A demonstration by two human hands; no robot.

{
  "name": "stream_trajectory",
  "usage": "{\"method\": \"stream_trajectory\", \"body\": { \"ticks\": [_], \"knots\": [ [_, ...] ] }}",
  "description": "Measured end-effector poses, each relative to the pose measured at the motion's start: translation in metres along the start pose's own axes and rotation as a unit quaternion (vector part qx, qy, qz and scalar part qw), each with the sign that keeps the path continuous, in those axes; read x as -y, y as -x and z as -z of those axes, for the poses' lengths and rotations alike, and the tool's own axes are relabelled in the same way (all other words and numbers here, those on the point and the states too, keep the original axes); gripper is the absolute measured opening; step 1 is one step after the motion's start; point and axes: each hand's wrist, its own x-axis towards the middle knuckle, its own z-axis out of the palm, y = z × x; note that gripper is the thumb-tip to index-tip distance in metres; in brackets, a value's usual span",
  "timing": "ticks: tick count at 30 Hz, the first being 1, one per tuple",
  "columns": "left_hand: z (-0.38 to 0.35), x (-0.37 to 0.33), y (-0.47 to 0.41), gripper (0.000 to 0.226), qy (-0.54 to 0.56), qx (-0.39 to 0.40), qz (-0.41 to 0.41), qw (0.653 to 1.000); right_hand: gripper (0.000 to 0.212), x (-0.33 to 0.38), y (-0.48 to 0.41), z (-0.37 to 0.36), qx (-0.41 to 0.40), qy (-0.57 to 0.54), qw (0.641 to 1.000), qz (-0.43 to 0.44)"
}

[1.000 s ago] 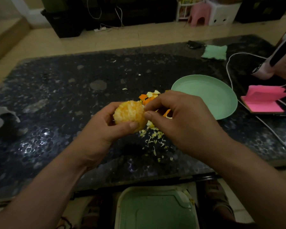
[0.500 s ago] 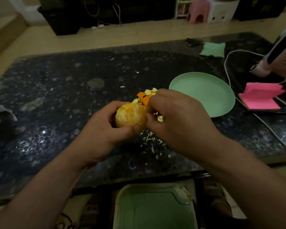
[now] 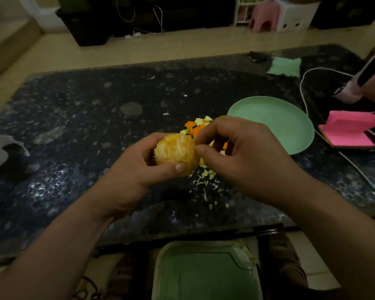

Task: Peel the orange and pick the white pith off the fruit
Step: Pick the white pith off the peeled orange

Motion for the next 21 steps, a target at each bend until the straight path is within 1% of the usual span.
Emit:
{"method": "stream_trajectory", "body": {
  "ticks": [2, 6, 8, 11, 14, 18, 21],
  "knots": [
    [0.0004, 0.0007, 0.0006, 0.066, -0.009, 0.002, 0.001, 1.000, 0.001, -0.0024, -0.0006, -0.0007, -0.005, 0.028, 1.000, 0.006],
    [-0.0006, 0.0001, 0.0006, 0.062, -0.033, -0.004, -0.005, 0.999, 0.006, -0.0057, -0.0016, -0.0035, -0.022, 0.096, 0.994, 0.035],
    [-0.0005, -0.0015, 0.0005, 0.062, -0.054, -0.011, -0.014, 0.998, 0.008, -0.0053, -0.0013, -0.0033, -0.020, 0.109, 0.993, 0.037],
    [-0.0016, -0.0009, 0.0011, 0.062, -0.068, -0.012, -0.023, 0.997, 0.009, -0.0044, -0.0006, -0.0024, -0.012, 0.105, 0.994, 0.031],
    [-0.0043, 0.0006, 0.0004, 0.060, -0.058, -0.019, -0.021, 0.998, 0.008, -0.0044, -0.0004, -0.0049, -0.015, 0.105, 0.993, 0.045],
    [-0.0053, -0.0002, 0.0011, 0.066, -0.041, -0.019, -0.030, 0.999, 0.008, -0.0036, -0.0025, -0.0076, -0.024, 0.104, 0.993, 0.039],
    [-0.0062, -0.0024, 0.0017, 0.067, -0.018, -0.007, -0.034, 0.999, 0.009, -0.0027, -0.0028, -0.0060, -0.027, 0.068, 0.997, 0.017]
  ]
}}
